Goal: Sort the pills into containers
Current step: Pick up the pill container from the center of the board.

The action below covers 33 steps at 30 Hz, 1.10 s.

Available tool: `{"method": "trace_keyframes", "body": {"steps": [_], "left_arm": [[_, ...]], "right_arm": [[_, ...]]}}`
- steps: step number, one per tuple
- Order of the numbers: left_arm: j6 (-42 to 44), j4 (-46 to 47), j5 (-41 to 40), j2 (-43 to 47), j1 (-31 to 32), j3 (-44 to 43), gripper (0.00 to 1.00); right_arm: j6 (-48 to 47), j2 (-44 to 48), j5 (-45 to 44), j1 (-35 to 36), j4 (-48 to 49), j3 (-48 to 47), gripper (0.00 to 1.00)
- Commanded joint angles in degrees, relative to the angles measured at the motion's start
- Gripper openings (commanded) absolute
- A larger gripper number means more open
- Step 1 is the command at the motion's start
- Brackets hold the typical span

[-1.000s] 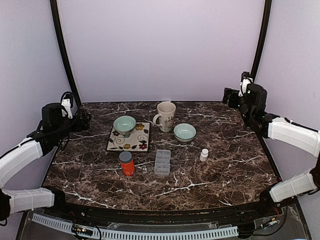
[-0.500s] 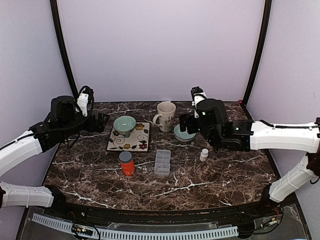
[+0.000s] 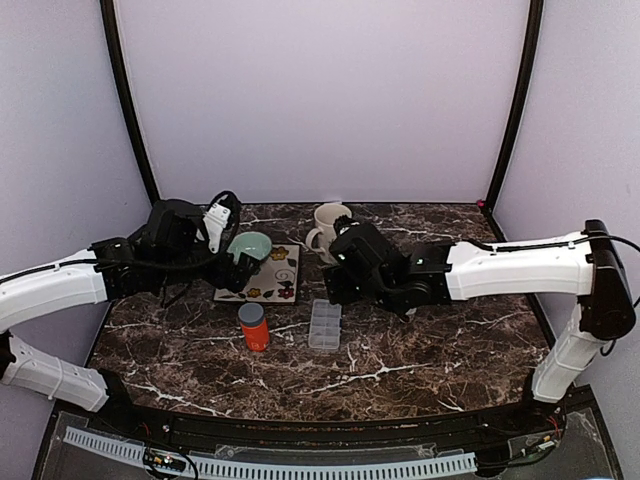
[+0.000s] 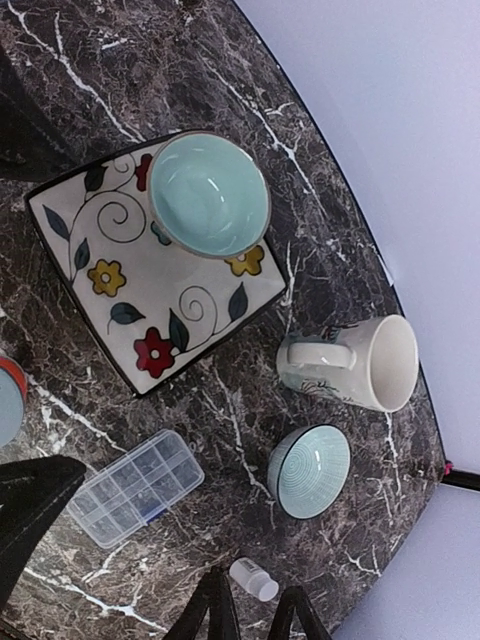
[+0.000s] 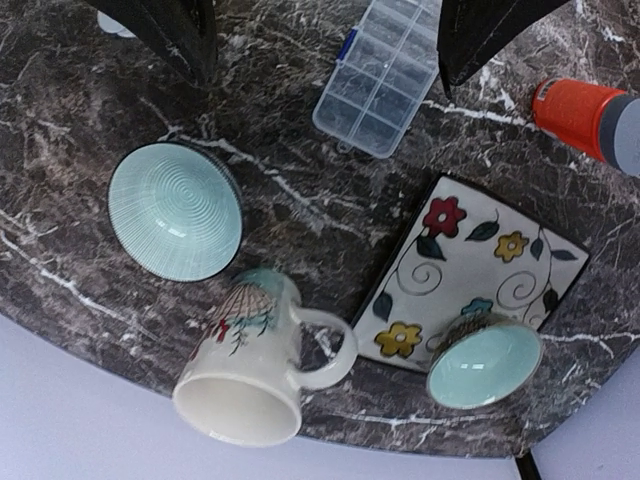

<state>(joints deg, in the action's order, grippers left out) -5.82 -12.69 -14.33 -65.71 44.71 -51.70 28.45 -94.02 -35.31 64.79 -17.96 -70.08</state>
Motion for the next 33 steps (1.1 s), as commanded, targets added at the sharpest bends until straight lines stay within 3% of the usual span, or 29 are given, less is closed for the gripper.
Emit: {"method": "trace_keyframes", "body": {"steps": [1, 16, 22, 33], "left_arm": [[-2.3, -2.8, -2.2, -1.7, 3.2, -2.8, 0.98], [-5.7, -3.9, -6.0, -7.5, 12.0, -6.3, 0.92], [-6.3, -4.3, -7.4, -6.7, 13.7, -7.0, 0.92], [-5.1, -3.8, -9.3, -7.4, 16.6, -8.0, 0.92]], "right_arm": [[4.4, -4.0, 7.0, 0.3, -2.1, -3.5, 0.76], [12.3, -14.4, 18.1, -2.7, -8.3, -11.5, 0.78], [13.8, -20.7, 17.5, -3.0, -15.7, -17.7, 0.83], [16.1, -24.6, 18.4, -5.0, -19.6, -20.9, 0.87]]}}
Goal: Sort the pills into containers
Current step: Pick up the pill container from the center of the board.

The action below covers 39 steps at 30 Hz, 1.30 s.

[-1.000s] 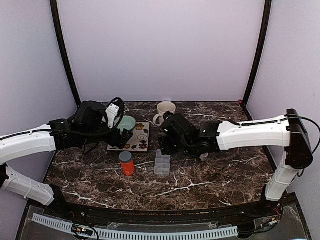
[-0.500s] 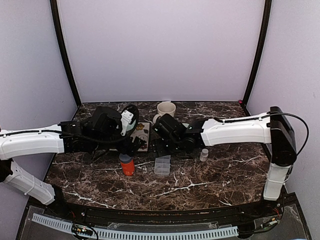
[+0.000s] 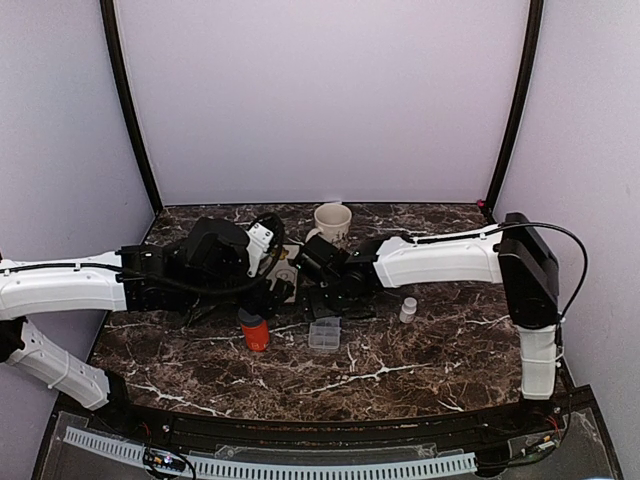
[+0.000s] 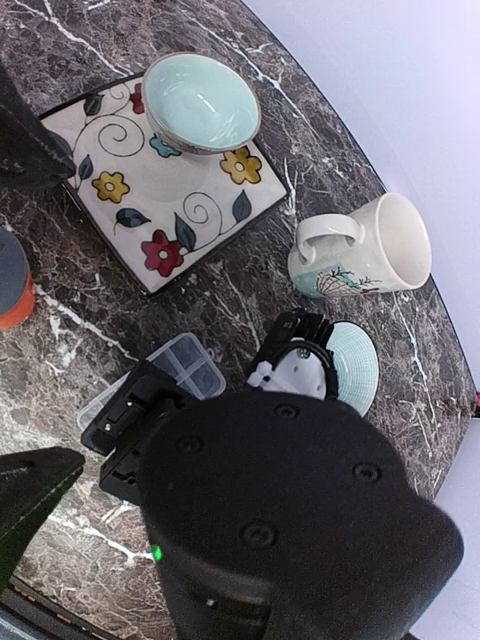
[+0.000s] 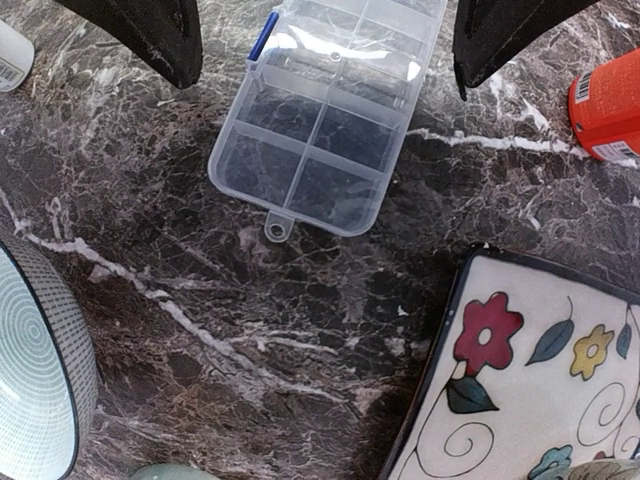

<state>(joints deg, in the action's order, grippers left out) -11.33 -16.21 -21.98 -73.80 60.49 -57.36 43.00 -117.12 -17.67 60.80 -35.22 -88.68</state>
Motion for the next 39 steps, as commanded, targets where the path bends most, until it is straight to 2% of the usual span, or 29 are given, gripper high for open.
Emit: {"method": "trace_keyframes", "body": {"steps": [1, 13, 18, 22, 30, 33, 39], "left_arm": [[0.5, -0.2, -1.8, 0.7, 0.9, -2.3, 0.92], [0.6, 1.0, -2.4, 1.1, 1.4, -1.3, 0.92], [0.4, 1.4, -2.3, 1.2, 1.4, -0.8, 0.92], [0.1, 1.7, -2.3, 1.0, 1.5, -0.5, 0.92], [-1.6, 1.1, -2.9, 2.2, 1.5, 0.7, 0.92], [-2.7, 0.9, -3.4, 3.7, 1.5, 1.6, 0.92], [-4.3, 1.4, -4.3, 6.8, 1.5, 3.1, 0.93]], "right_arm": [[1.6, -2.1, 1.0, -1.1, -2.7, -2.7, 0.87], [2.5, -7.5, 4.1, -2.8, -4.4, -7.2, 0.92], [3.0, -8.8, 5.1, -3.2, -4.3, -6.9, 0.90], [2.9, -9.6, 6.6, -3.6, -3.4, -6.1, 0.84], [1.3, -7.3, 8.8, -3.8, -0.6, -4.1, 0.55], [-0.9, -4.3, 9.6, -3.9, 1.5, -3.4, 0.52], [-3.4, 2.0, 10.7, -3.9, 3.5, -2.7, 0.54]]}}
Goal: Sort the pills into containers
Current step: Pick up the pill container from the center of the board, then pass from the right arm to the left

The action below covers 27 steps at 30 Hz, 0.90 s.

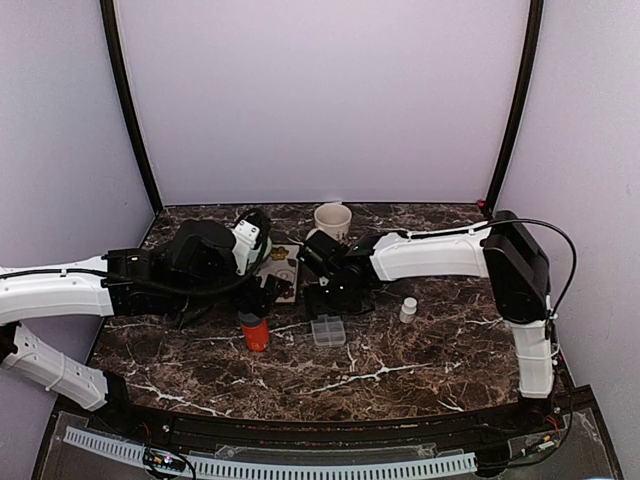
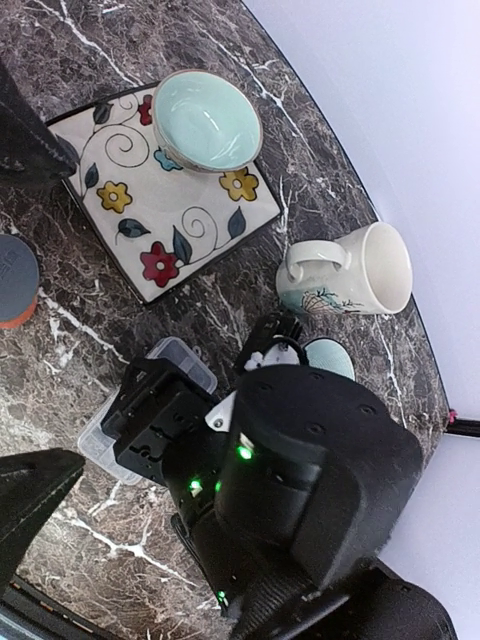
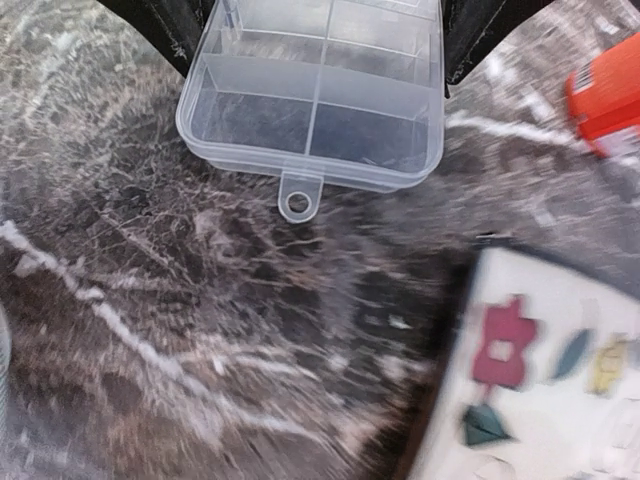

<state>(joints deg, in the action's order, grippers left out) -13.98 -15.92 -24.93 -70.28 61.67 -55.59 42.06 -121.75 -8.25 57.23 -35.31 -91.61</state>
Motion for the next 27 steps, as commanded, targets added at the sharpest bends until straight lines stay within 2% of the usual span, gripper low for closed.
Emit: {"method": "trace_keyframes", "body": {"steps": [1, 11, 27], "left_arm": [[-1.8, 1.6, -1.3, 3.8, 0.3, 1.6, 0.94], [-2.1, 11.3, 3.2, 7.6, 0.3, 6.3, 0.94], [-0.6, 14.9, 3.5, -2.4, 0.1, 0.4, 0.99]], "right_arm": [[-2.8, 8.1, 1.1, -0.4, 4.1, 0.1, 0.54], [-3.4, 13.4, 5.1, -3.4, 5.7, -4.8, 0.54], [-4.5, 12.6, 8.7, -3.5, 3.5, -12.7, 0.54]]}}
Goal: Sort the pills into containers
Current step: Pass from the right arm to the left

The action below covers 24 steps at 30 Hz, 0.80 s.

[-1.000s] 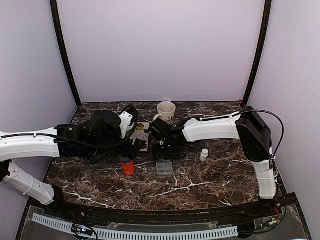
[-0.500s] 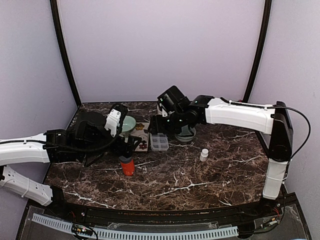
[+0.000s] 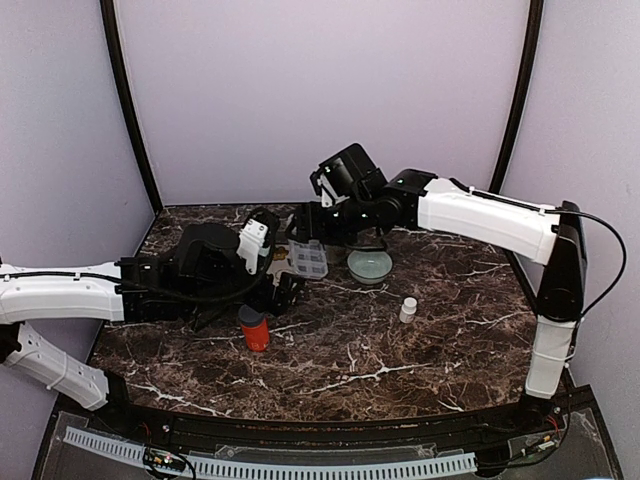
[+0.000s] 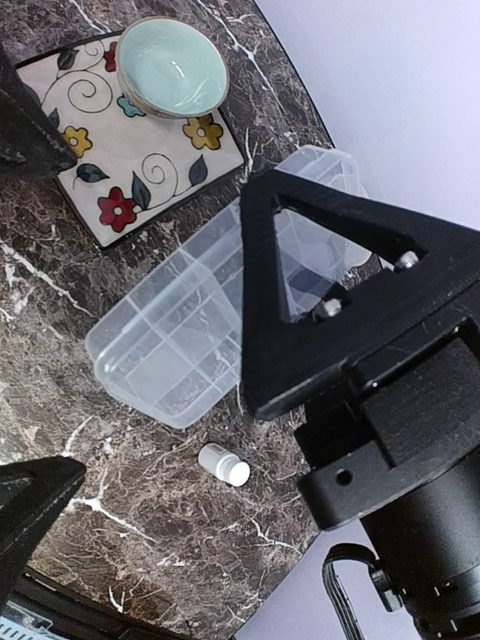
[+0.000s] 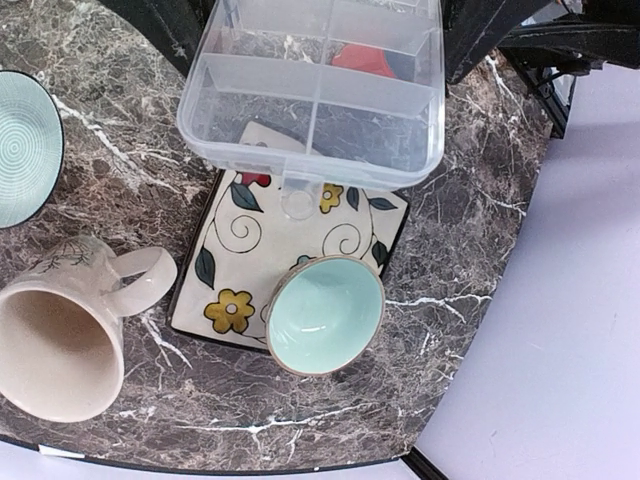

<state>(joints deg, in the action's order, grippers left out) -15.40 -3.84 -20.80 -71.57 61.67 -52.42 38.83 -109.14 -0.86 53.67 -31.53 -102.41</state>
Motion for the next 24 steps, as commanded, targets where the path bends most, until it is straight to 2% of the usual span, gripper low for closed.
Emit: {"method": "trace_keyframes", "body": {"steps": [1, 5, 13, 19, 24], "left_arm": [[0.9, 3.0, -0.7, -1.6, 0.0, -3.2, 0.99], [-1.7, 2.1, 1.3, -3.0, -2.2, -4.9, 0.99], [-9.4, -3.4, 12.7, -4.9, -7.9, -8.4, 0.96], [-10.3, -6.4, 20.1, -7.3, -8.4, -11.1, 0.94], [-12.3, -7.8, 22.0, -7.9, -8.7, -12.1, 0.94]], "right_arm": [[-1.4, 0.2, 1.5, 0.0, -0.2, -1.6, 0.54], [-1.8, 1.4, 2.2, 0.1, 1.1, 0.9, 0.54], [-2.9, 4.6, 3.2, 0.1, 5.7, 6.3, 0.54], [-2.6, 5.1, 3.0, 0.3, 7.4, 7.2, 0.55], [-2.3, 4.8, 3.3, 0.5, 7.9, 6.5, 0.55]]}}
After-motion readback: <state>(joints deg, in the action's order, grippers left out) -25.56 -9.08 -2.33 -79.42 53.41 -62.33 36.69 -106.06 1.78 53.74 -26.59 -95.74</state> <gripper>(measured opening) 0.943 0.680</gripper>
